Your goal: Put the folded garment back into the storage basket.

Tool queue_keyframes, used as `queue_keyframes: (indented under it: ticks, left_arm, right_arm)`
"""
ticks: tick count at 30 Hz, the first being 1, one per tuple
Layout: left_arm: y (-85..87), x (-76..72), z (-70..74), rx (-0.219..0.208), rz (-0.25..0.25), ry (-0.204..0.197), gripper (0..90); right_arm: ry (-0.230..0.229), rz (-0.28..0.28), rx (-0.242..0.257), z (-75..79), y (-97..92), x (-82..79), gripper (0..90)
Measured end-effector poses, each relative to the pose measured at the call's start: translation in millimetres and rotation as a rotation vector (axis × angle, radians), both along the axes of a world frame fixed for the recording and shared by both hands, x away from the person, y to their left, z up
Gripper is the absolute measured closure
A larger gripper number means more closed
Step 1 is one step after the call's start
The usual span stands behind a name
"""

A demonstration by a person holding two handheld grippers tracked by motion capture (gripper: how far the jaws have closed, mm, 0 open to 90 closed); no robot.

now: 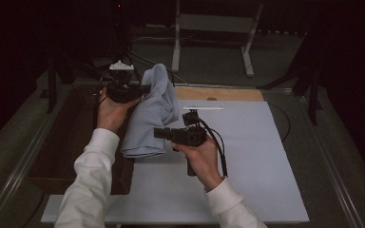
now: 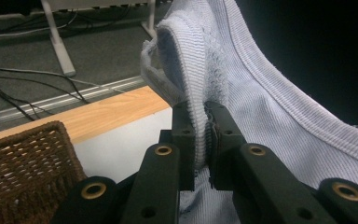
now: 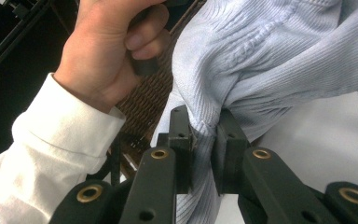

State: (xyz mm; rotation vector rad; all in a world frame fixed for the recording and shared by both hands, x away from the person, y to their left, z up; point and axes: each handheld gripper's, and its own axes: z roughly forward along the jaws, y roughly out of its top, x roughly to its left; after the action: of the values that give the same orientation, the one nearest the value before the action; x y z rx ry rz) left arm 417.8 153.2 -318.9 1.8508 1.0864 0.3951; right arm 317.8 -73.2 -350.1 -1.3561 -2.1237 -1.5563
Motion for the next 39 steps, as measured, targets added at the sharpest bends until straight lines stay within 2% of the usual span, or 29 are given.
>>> queue_keyframes:
  ticks: [11, 25, 39]
  left_arm:
    - [12.8, -4.2, 3.2, 0.005, 0.020, -0.005, 83.5]
    - [29.3, -7.9, 2.0, 0.010, 0.046, -0.003, 83.5]
    - [58.1, -13.8, 1.7, 0.025, 0.092, 0.002, 83.5]
  right_arm:
    - [0.001, 0.023, 0.009, 2.4, 20.6, 0.0, 80.1]
    - [0.014, 0.037, -0.008, -7.5, 41.7, 1.3, 80.0]
    - [0.014, 0.066, -0.038, -13.1, 63.2, 1.9, 80.0]
